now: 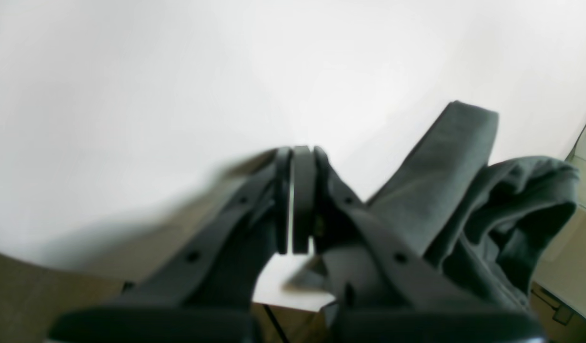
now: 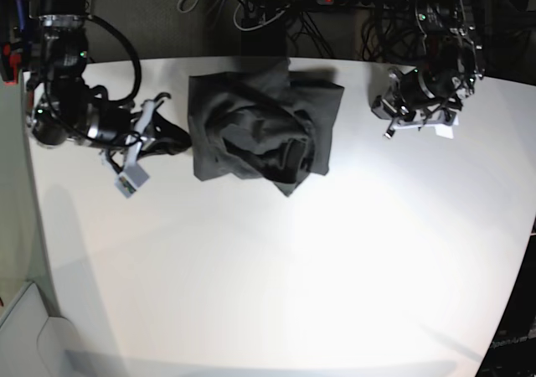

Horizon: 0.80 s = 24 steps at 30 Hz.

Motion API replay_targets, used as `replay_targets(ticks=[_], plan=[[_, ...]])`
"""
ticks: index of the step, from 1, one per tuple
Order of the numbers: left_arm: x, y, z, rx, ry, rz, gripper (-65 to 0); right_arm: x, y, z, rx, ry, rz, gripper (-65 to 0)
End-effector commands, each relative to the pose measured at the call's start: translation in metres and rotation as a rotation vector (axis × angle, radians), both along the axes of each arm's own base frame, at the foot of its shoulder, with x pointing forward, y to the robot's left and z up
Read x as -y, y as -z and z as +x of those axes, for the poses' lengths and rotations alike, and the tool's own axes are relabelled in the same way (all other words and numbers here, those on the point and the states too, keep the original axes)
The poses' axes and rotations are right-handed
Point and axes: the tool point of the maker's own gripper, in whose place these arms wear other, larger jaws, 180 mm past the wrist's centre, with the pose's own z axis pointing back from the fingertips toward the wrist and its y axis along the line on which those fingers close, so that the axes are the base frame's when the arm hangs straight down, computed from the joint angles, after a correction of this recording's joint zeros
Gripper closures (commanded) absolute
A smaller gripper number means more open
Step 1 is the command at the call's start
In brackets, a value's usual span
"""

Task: Layout the t-shirt on the table in an organized manner, then fold the t-shirt properly
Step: 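Press and tuck the folded bundle edges with the right gripper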

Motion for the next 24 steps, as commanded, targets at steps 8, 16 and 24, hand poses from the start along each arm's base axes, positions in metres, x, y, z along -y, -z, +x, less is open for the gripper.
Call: replay_targets(ticks=[8, 16, 24], plan=[[-0.001, -0.01, 0.011, 0.03, -0.005, -0.006, -1.2, -0.035, 0.006, 0.003, 0.023, -0.032, -0.028, -2.4], [-0.001, -0.009, 0.01, 0.028, -0.005, -0.006, -1.2, -0.141, 0.004, -0.047, 0.025, -0.426, 0.002, -2.5], [-0.001, -0.009, 0.01, 0.027, -0.004, -0.007, -1.2, -0.163, -0.046, -0.032, 0.209, -0.463, 0.061, -2.5]])
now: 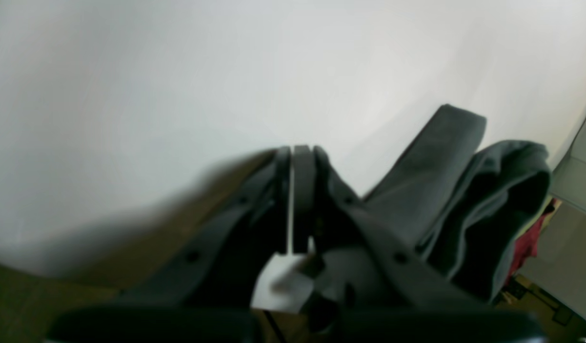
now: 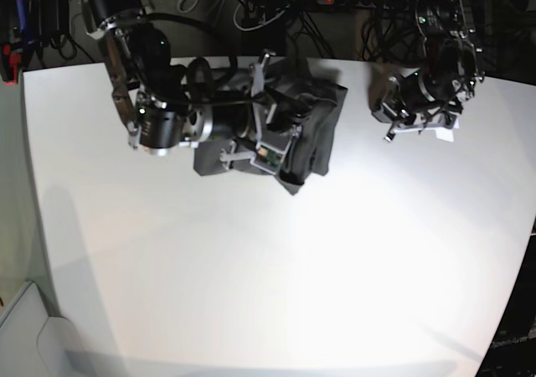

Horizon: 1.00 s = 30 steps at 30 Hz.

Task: Layout the t-shirt on the table in an organized manner, then fold the t-shirt properly
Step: 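Press and tuck the folded bundle edges with the right gripper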

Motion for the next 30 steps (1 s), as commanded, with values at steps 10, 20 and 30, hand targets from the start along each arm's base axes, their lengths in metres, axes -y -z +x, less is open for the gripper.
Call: replay_targets(ticks=[10, 20, 30], plan=[[-0.005, -0.013, 0.002, 0.033, 0.004, 0.013, -1.2, 0.039, 0.026, 0.045, -0.093, 0.192, 0.02, -2.5], [-0.002, -0.042, 0.01, 0.119, 0.028, 0.04, -1.2, 0.018, 0.055, 0.036, -0.18, 0.146, 0.046, -2.5], [0.004, -0.067, 0.021, 0.198, 0.046, 0.05, -1.2, -0.001, 0.087, 0.011, -0.23, 0.084, 0.029, -2.5]])
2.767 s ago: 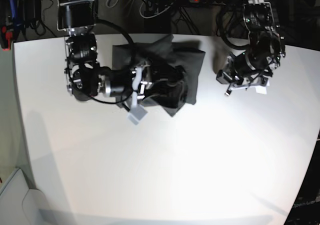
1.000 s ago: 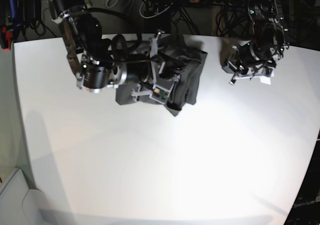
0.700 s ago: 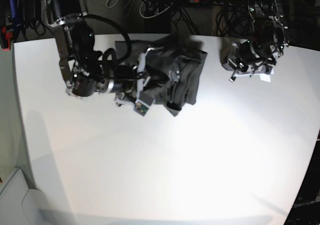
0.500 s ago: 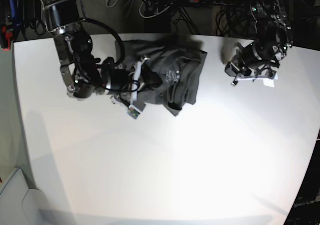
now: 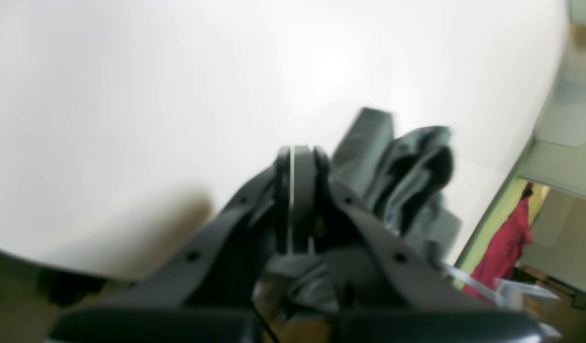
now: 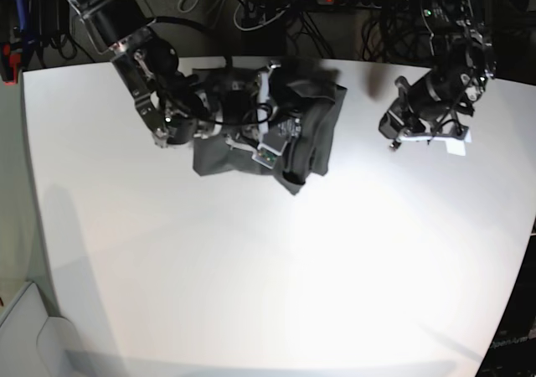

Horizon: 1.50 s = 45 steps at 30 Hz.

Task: Layout the t-shirt on the table in an organized manner, then fold the t-shirt properly
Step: 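Press and tuck the folded bundle edges with the right gripper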

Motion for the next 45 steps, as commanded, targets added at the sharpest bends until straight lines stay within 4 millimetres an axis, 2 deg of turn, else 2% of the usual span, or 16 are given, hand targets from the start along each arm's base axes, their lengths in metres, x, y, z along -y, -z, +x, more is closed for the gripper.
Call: replay_targets(ticks=[1, 5, 9, 16, 19, 22, 27, 31, 35, 38, 41, 45], plan=[[0.003, -0.012, 0.006, 0.035, 0.005, -0.01, -1.2, -0.002, -0.005, 0.007, 0.02, 0.005, 0.025, -2.5], [0.0, -0.014, 0.007, 0.041, -0.001, -0.003, -1.2, 0.005, 0.014, 0.008, 0.002, 0.041, 0.003, -2.5], [-0.003, -0.011, 0.004, 0.031, 0.0, 0.005, -1.2, 0.005, 0.013, 0.008, 0.003, 0.042, 0.007, -2.5], [-0.008, -0.009, -0.001, 0.02, 0.003, 0.023, -1.2, -0.009, -0.044, 0.022, 0.18, -0.034, 0.025, -2.3], [-0.013, -0.006, -0.007, 0.004, 0.009, 0.042, -1.2, -0.022, -0.068, 0.04, 0.236, -0.029, 0.057, -2.4], [-0.018, -0.001, -0.016, -0.022, 0.013, 0.064, -1.2, -0.025, -0.073, 0.063, 0.227, 0.024, 0.078, -2.5], [-0.046, 0.008, -0.035, -0.07, -0.046, 0.1, -1.2, -0.027, -0.052, 0.097, 0.128, 0.109, 0.098, -2.5], [-0.063, 0.009, -0.044, -0.083, -0.087, 0.118, -1.2, -0.022, -0.03, 0.116, 0.061, 0.189, 0.123, -2.6], [-0.068, 0.009, -0.047, -0.088, -0.102, 0.123, -1.2, -0.021, -0.006, 0.111, -0.015, 0.23, 0.126, -2.6], [-0.067, 0.008, -0.044, -0.083, -0.099, 0.121, -1.2, -0.039, 0.003, 0.09, -0.033, 0.188, 0.14, -2.6], [-0.064, 0.003, -0.035, -0.061, -0.096, 0.113, -1.2, -0.052, 0.004, 0.079, -0.026, 0.158, 0.157, -2.6], [-0.064, 0.003, -0.034, -0.058, -0.099, 0.112, -1.2, -0.053, 0.01, 0.076, -0.034, 0.158, 0.159, -2.6]])
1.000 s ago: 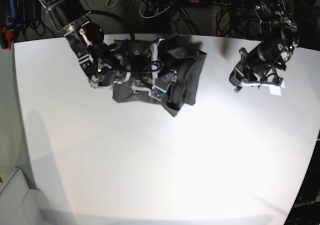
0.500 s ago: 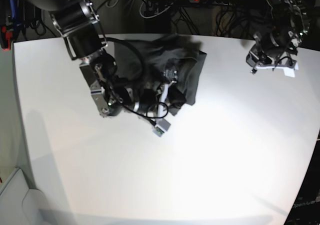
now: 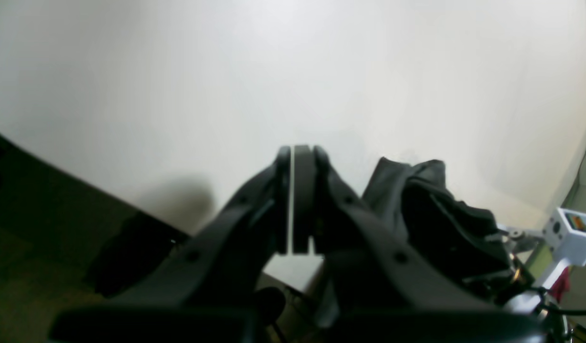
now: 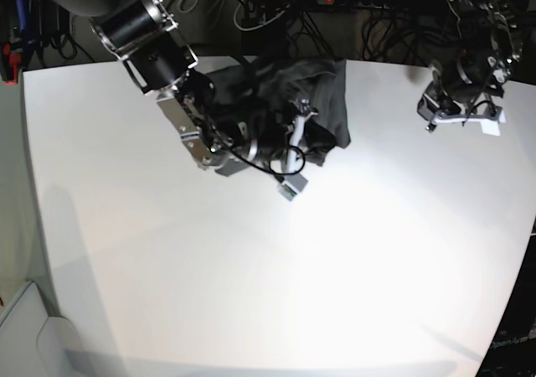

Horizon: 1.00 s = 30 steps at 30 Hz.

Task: Layout the t-shirt on the table in an organized manner, then fold the t-shirt properly
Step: 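Press and tuck the folded bundle edges with the right gripper, then grasp the bundle's loose edge with the left gripper and fold it over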

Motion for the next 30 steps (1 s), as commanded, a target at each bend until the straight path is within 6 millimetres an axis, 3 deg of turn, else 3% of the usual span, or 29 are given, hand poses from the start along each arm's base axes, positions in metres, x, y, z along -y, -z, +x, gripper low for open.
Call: replay_targets(ticks=[1, 8, 14, 18, 21, 23, 27, 30], plan=[[-0.001, -0.006, 0.003, 0.017, -0.003, -0.002, -1.2, 0.003, -0.008, 0.012, 0.03, 0.002, -0.005, -2.6], [0.007, -0.007, 0.006, 0.025, 0.005, -0.026, -1.6, 0.041, -0.046, 0.055, 0.138, 0.066, -0.028, -2.6], [0.055, 0.002, 0.008, 0.005, 0.124, -0.073, -1.9, 0.098, -0.085, 0.076, 0.266, 0.135, -0.102, -2.6], [0.095, 0.002, 0.014, 0.014, 0.214, -0.131, -1.9, 0.145, -0.093, 0.082, 0.299, 0.194, -0.178, -2.6], [0.125, 0.004, 0.01, 0.006, 0.244, -0.186, -3.2, 0.181, -0.085, 0.08, 0.285, 0.241, -0.233, -2.6], [0.137, 0.007, 0.007, -0.005, 0.249, -0.218, -9.8, 0.201, -0.081, 0.08, 0.279, 0.263, -0.267, -2.6], [0.157, 0.003, 0.006, 0.005, 0.287, -0.249, -31.5, 0.226, -0.069, 0.069, 0.25, 0.282, -0.312, -2.4], [0.167, -0.015, 0.01, 0.054, 0.33, -0.246, -45.8, 0.232, -0.062, 0.062, 0.231, 0.291, -0.321, -2.3]])
